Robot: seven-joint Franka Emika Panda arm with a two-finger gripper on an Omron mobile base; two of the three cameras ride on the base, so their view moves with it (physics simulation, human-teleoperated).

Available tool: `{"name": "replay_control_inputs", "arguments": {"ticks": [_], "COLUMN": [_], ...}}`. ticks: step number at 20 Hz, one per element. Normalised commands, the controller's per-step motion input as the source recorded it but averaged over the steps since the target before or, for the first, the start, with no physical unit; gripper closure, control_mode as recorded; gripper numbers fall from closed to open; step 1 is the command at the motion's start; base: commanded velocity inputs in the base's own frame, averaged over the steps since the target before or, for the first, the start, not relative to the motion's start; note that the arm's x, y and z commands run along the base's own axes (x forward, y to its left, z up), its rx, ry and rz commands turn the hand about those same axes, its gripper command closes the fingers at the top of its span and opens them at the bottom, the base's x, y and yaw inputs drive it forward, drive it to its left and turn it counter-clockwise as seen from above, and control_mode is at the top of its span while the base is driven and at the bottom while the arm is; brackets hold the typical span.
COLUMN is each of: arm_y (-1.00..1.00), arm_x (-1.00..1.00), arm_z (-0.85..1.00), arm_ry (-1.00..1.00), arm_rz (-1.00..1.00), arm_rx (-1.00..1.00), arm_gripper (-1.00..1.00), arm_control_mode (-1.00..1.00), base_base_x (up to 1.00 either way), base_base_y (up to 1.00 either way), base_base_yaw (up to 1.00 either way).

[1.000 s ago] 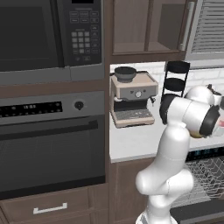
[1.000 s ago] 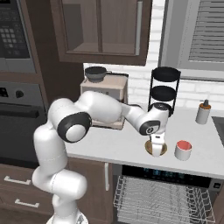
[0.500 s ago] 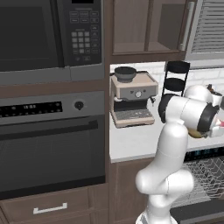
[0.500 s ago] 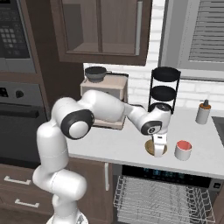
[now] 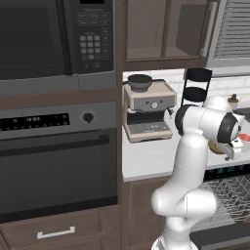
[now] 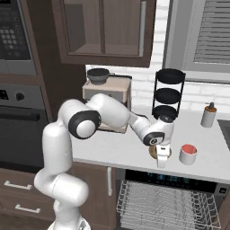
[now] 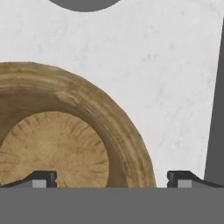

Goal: Pick up the cup and bowl from the counter, place them in the dishwasher, and close the dishwasher door.

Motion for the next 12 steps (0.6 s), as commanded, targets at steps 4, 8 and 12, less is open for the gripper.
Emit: {"name": "replay_control_inputs", "arguments": {"ticks": [4, 8, 12], "arm_y": [0.0, 0.0, 0.0], "arm_x": [0.0, 0.0, 0.0], "arm_z": [0.0, 0.0, 0.0], "arm_ry": [0.0, 0.0, 0.0], "arm_rz": [0.0, 0.0, 0.0], "arm_rx": [0.0, 0.0, 0.0], "arm_gripper": [-1.0, 1.0, 1.0], "arm_control_mode": [-1.0, -1.0, -1.0], "base_base_x": [0.0, 0.0, 0.0], "base_base_y": [0.0, 0.0, 0.0], "base_base_yaw": [0.0, 0.0, 0.0]}}
